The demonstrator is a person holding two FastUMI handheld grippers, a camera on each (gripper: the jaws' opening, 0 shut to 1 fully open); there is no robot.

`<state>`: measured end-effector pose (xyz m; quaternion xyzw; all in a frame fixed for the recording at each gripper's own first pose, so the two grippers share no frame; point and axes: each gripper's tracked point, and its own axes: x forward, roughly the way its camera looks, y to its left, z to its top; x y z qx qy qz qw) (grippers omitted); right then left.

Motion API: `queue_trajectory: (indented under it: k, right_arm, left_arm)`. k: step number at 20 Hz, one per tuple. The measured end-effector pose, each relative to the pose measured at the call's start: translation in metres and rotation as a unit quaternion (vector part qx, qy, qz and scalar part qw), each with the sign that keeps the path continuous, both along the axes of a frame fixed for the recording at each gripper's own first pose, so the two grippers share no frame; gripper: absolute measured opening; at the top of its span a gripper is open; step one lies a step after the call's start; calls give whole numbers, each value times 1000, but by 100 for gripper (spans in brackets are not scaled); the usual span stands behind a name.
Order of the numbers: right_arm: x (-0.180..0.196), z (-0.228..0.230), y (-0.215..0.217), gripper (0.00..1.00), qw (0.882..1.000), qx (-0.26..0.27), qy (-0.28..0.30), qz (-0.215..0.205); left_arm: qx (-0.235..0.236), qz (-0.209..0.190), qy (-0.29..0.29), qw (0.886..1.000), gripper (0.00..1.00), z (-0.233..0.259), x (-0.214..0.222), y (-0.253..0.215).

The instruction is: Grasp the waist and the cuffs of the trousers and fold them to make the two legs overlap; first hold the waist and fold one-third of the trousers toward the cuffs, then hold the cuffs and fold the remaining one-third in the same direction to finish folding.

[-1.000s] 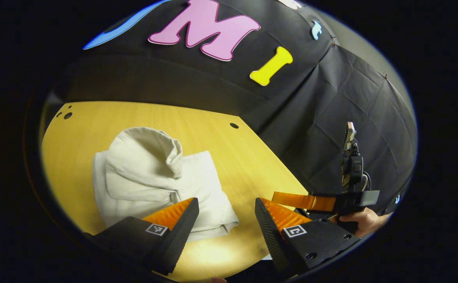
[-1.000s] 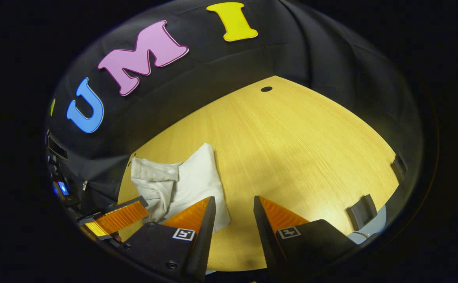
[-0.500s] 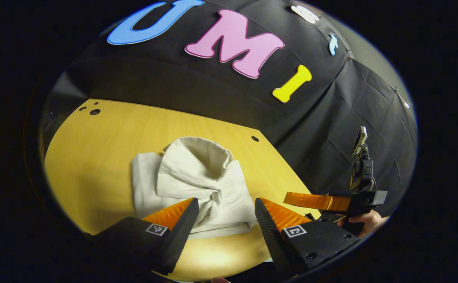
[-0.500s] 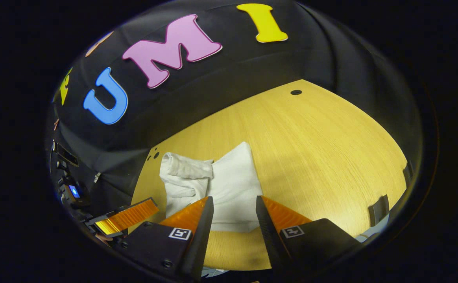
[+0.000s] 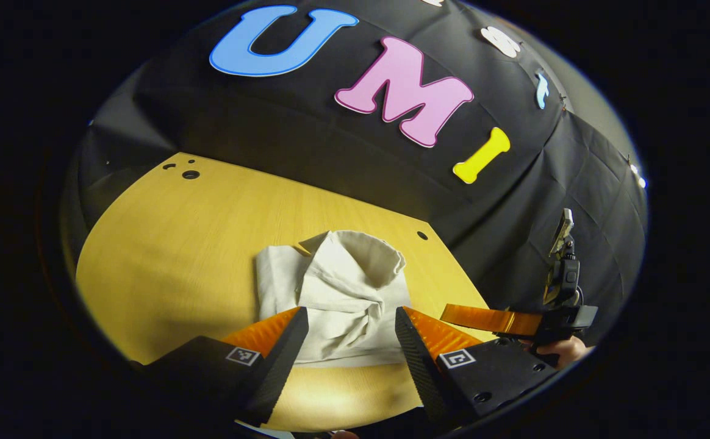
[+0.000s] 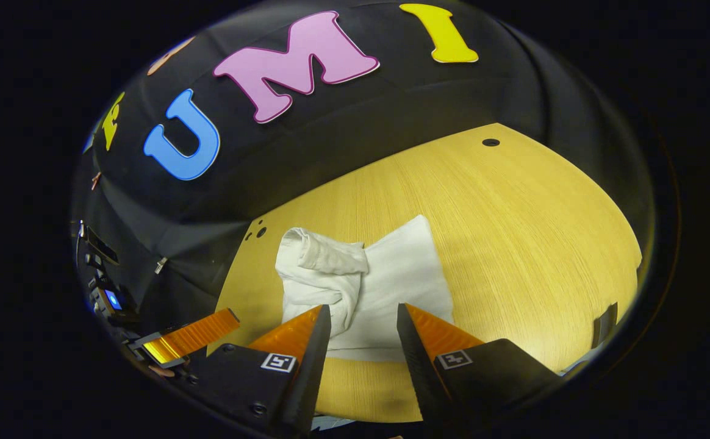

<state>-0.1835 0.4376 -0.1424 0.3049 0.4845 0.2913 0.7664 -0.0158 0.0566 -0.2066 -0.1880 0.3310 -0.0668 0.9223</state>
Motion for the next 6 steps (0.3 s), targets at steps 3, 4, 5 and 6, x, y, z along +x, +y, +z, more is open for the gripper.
queue_trajectory:
  k: [3,4,5,6]
  right_arm:
    - [-5,-5,2,69,1000,-14,-4,19]
    - [-8,-8,2,69,999,-19,-6,26]
    - [-10,-9,4,69,999,-23,-5,32]
    - [-12,-10,5,69,999,-24,-4,37]
  left_arm:
    - [-3,13,-5,1000,91,5,-5,6]
    - [-2,15,-6,1000,91,6,-9,9]
    - [0,18,-4,1000,91,3,-12,10]
    - [3,20,-1,1000,91,1,-15,12]
